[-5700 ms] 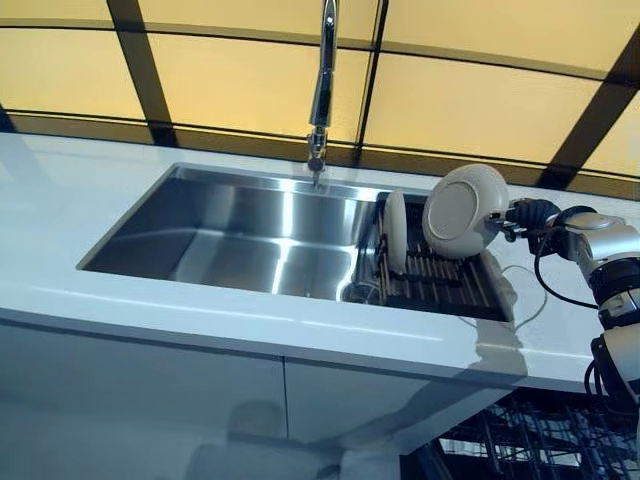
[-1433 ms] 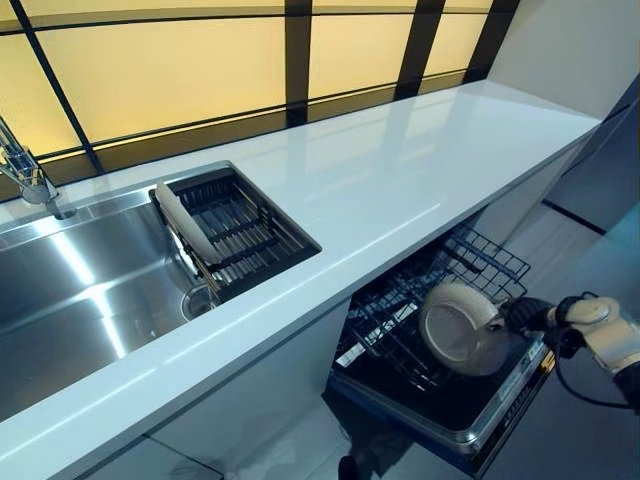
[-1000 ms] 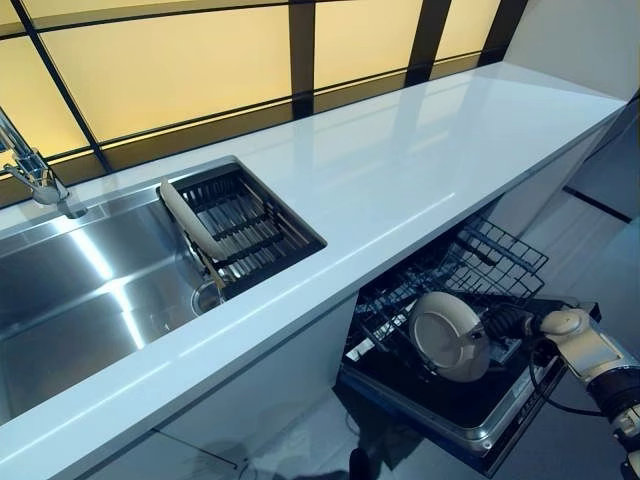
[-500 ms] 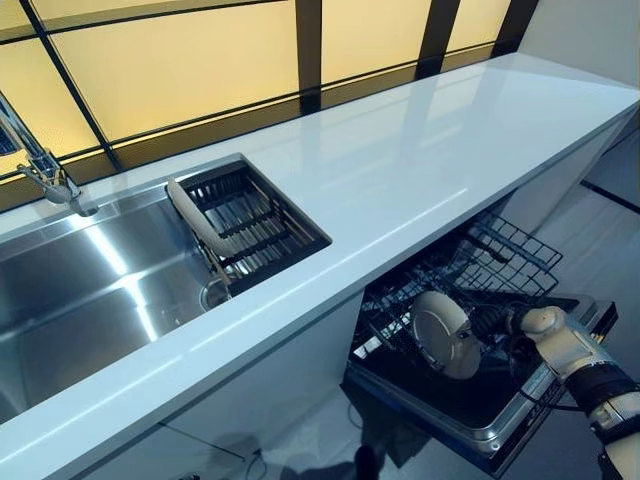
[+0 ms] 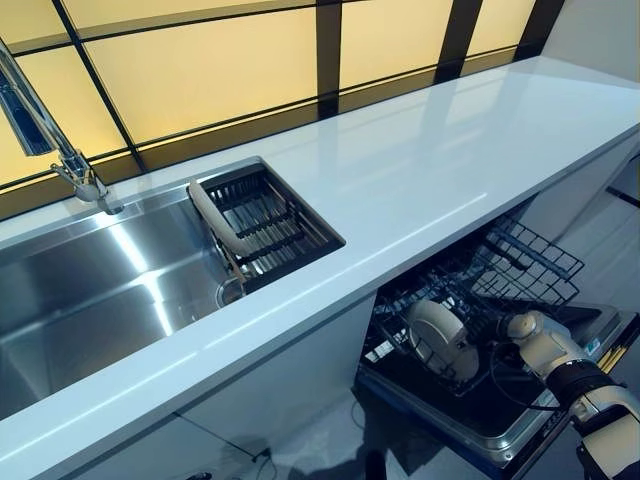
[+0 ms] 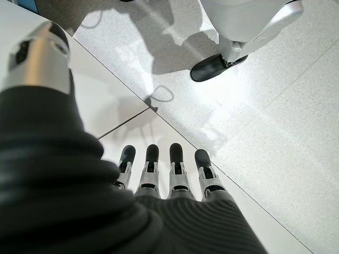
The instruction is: Take plates into dishwasher
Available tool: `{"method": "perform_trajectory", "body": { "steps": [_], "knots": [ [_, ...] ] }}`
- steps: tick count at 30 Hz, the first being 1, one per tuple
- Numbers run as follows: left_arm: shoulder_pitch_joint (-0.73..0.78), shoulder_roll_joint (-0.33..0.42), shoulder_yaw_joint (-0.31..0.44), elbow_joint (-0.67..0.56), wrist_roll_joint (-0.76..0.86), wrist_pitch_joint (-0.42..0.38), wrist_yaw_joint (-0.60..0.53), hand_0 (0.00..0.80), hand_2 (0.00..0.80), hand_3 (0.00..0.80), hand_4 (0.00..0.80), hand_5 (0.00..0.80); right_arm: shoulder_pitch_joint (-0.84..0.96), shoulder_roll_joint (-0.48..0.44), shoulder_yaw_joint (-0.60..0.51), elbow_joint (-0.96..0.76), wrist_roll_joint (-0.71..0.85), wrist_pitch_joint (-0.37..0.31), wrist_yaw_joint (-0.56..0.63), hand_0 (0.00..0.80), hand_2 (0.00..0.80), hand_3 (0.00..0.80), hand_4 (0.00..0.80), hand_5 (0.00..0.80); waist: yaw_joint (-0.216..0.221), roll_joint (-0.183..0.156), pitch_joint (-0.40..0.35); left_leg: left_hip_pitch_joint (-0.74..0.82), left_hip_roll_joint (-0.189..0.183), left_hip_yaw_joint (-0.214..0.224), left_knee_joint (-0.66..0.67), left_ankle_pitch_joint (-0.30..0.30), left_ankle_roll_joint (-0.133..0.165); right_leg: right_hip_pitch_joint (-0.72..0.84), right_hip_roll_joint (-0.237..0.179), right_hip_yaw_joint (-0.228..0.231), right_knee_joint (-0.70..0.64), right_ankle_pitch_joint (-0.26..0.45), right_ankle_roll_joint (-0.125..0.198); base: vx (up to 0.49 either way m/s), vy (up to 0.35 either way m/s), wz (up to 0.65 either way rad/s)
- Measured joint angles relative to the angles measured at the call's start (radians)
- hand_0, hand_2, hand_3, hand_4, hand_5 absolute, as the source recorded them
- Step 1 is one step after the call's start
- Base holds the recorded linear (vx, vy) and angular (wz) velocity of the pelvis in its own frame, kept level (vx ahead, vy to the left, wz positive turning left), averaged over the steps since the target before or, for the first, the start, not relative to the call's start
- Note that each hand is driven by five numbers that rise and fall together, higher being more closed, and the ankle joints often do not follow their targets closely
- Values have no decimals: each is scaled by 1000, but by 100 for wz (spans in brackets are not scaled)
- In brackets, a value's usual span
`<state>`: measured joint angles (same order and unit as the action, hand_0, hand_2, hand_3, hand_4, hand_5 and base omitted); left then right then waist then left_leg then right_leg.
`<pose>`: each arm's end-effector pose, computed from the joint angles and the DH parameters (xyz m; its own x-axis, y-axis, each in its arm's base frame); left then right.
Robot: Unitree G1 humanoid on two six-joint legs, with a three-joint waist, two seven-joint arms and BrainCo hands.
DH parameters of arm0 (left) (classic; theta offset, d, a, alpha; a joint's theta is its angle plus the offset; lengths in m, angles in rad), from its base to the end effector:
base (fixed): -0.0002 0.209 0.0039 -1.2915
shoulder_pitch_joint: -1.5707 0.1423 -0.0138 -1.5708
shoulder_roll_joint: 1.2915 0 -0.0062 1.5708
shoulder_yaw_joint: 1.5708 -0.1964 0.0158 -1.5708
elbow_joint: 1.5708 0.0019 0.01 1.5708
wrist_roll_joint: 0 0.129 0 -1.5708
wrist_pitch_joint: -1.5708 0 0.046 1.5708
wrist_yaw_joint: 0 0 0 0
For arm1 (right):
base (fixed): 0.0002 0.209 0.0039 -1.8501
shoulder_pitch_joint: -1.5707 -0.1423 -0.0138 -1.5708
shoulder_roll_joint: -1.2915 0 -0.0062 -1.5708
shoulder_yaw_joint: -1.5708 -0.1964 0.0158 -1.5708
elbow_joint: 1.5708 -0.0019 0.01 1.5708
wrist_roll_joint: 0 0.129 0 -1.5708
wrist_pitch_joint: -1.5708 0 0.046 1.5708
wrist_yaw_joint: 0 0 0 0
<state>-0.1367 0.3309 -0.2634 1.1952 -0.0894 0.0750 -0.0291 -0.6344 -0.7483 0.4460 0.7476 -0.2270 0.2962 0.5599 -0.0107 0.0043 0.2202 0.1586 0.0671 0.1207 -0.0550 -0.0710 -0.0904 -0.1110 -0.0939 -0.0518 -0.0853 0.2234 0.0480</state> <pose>0.1203 0.2461 -0.1005 0.4070 0.1907 -0.8933 0.1871 0.9398 0.2859 0.2929 -0.2967 0.0904 0.6763 -0.0672 -0.7336 -0.5948 0.5377 -0.5976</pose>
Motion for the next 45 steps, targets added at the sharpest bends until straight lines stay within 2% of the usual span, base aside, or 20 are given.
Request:
{"method": "perform_trajectory", "body": {
  "steps": [4,5,6,7,11,19,23,26,34,45],
  "knots": [
    [2,-1,-14,-2,0,2,-1,0,0,0,0,0,-1,0,4,14,-17,-7,0,800,800,800,800,800,-1,6,-4,-9,-2,-14,3,2,1,0,-4,-11,0,0,0,5,11,9],
    [3,0,-15,-4,0,2,-2,0,0,0,0,0,-1,1,4,18,-19,-7,-3,765,765,765,765,765,1,7,-5,-10,-2,-16,3,4,1,0,-4,-13,0,0,0,-4,5,8],
    [4,0,-16,-4,0,3,-3,0,0,0,0,0,-1,1,4,18,-19,-7,-6,157,157,157,157,157,2,9,-5,-11,-2,-17,3,4,1,0,-5,-14,0,0,0,-5,6,5],
    [5,0,-16,-4,0,3,-5,0,0,0,0,0,-1,2,4,19,-19,-7,-9,0,0,0,0,0,2,9,-6,-11,-3,-17,3,4,1,0,-5,-14,0,0,0,0,0,0],
    [8,-1,-17,-5,0,7,-9,0,0,0,0,0,-1,3,4,23,-20,3,-21,0,0,0,0,0,2,9,-6,-11,-5,-17,3,5,1,0,-6,-14,0,1,1,0,0,0],
    [8,0,-17,-33,0,17,-11,0,0,0,0,0,-1,-33,2,9,-15,73,14,0,0,0,0,0,0,1,-10,-10,-8,-16,1,5,1,0,-4,-13,1,4,-2,8,-3,0],
    [11,1,-16,-34,0,20,-12,0,0,0,0,0,-2,-108,-1,-39,14,107,64,0,0,0,0,0,-1,-10,-13,-8,-8,-14,0,5,1,0,-2,-10,1,4,-2,0,0,0],
    [19,5,-13,-33,0,20,-12,0,0,0,0,0,-17,-182,-2,-72,51,137,103,0,0,0,0,0,-4,-34,-20,-5,-7,-10,-2,5,1,0,2,-6,1,3,-1,34,-9,-5],
    [34,12,-10,-33,0,19,-11,0,0,0,0,0,-99,-252,-2,-76,100,165,122,0,0,0,0,0,-7,-90,-31,10,-11,12,-6,4,1,1,3,14,0,3,3,36,7,-7],
    [47,25,10,-29,0,15,3,0,0,0,0,0,-295,-374,4,-58,182,192,73,0,0,0,0,0,-4,-105,-39,24,-11,15,-13,4,1,10,6,19,1,5,2,30,1,-1]
  ]
}}
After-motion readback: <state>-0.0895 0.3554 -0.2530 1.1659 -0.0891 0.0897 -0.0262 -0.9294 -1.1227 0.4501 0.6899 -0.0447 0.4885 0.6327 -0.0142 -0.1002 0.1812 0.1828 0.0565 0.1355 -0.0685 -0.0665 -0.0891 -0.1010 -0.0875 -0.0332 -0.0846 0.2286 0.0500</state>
